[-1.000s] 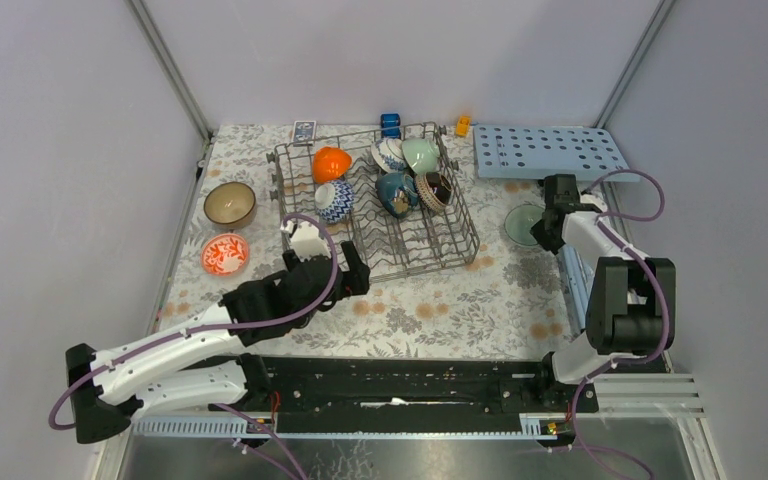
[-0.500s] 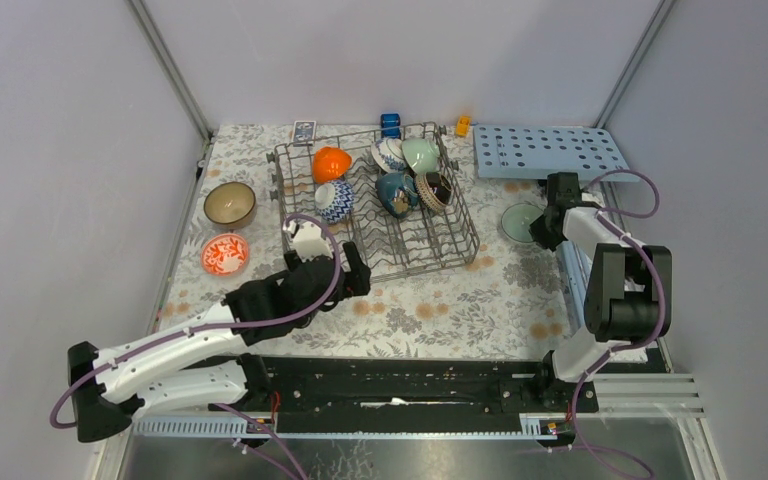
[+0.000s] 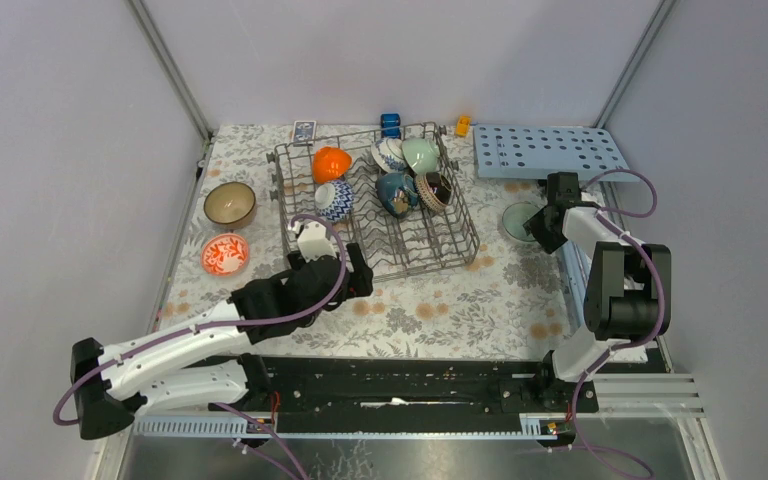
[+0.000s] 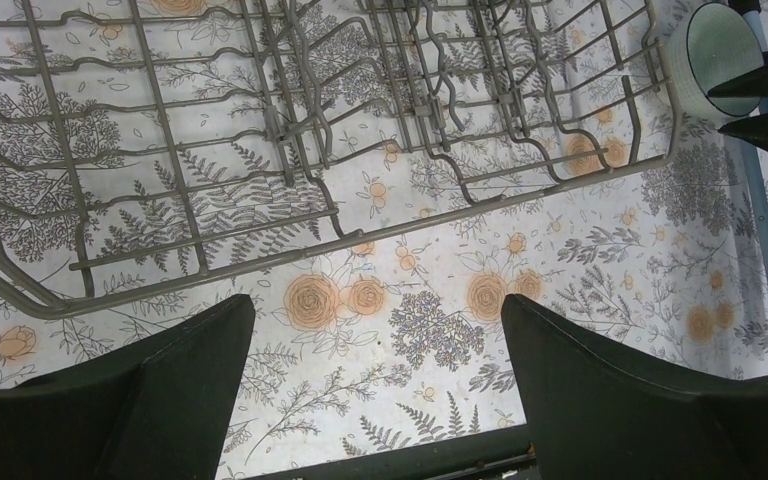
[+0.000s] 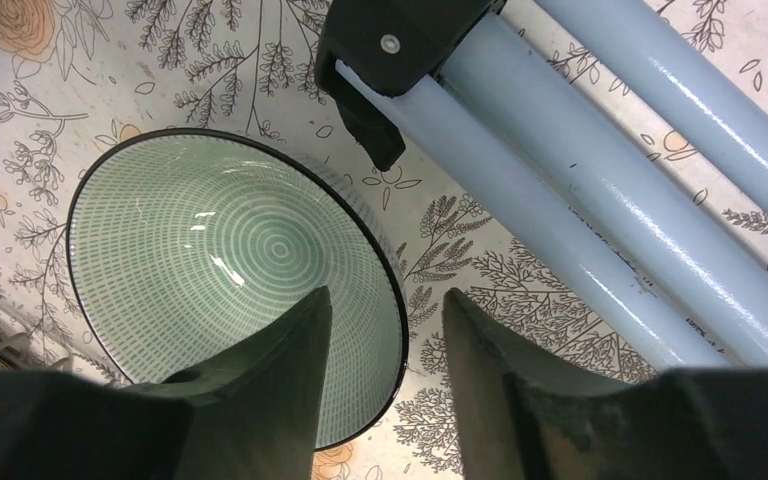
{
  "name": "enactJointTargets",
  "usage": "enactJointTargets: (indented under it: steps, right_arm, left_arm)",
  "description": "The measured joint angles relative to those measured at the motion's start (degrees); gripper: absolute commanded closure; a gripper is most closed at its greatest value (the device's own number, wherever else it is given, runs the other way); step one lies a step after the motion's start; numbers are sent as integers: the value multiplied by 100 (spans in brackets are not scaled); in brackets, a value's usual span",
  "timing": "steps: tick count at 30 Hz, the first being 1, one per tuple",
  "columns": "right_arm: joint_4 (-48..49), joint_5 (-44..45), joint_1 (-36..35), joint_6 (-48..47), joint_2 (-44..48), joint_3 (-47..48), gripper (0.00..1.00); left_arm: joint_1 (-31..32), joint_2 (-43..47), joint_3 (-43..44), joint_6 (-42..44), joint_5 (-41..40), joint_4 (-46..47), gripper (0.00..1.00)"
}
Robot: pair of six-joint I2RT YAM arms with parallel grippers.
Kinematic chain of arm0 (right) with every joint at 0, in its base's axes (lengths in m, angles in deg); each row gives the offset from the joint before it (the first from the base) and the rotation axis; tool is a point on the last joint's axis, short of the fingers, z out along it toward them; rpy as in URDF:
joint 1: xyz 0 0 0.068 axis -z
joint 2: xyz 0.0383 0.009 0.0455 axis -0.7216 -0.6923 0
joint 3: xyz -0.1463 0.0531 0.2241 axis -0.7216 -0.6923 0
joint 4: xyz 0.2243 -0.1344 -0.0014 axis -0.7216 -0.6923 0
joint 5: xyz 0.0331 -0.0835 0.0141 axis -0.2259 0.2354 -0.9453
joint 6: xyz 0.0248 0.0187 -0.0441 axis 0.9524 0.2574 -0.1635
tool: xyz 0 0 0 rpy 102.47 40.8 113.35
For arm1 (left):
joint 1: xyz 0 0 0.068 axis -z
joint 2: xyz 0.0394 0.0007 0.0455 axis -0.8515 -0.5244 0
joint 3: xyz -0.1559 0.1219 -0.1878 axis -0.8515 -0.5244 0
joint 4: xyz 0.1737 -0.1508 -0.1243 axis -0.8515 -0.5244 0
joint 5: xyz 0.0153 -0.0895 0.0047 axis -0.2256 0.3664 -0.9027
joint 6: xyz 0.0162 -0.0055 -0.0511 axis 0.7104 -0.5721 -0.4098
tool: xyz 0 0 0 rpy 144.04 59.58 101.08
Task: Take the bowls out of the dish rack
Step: Place the bowl at the center of the board, then pick up the bowl from the dish rack.
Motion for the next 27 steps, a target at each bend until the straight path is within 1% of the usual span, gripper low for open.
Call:
enactJointTargets:
  steps: [1,3,4,6,11,13,16,19,22,24,27]
  right_arm:
    - [-4,2,0,-7,4,0,28]
    - [-26,0,0,-28,37,0,19]
    - [-52,0,0,-66,74,0,16]
    - [-151,-2,0,-98,245,0,14]
    - [-341,4,-76,-177,1064,9,12]
    - [-380,37,-293,-284,1493,57,12]
    - [-249,11,-1010,-599,2070,173,13]
    - [74,-144,-1950,-999,2411,216,12]
    - [286,-319,-2426,-1241,2374,210,11]
    - [361,-387,-2479,-1338,2216,190,11]
    - [619,-463,-2474,-1394,1858,13,14]
  left_arm:
    - [0,-15,0,0,7,9,1]
    - [0,-31,0,4,26,7,1]
    - [0,-35,0,11,33,9,1]
    - [0,-48,0,42,39,11,1]
    - [0,-90,0,313,76,107,1]
    - [0,-133,0,457,109,175,1]
    - [0,-188,33,702,157,227,1]
    - [0,-186,105,922,164,328,1]
    - [0,-144,170,1119,157,485,1]
    - [0,-81,210,1217,175,623,1]
    - [-7,94,219,1414,446,1043,1]
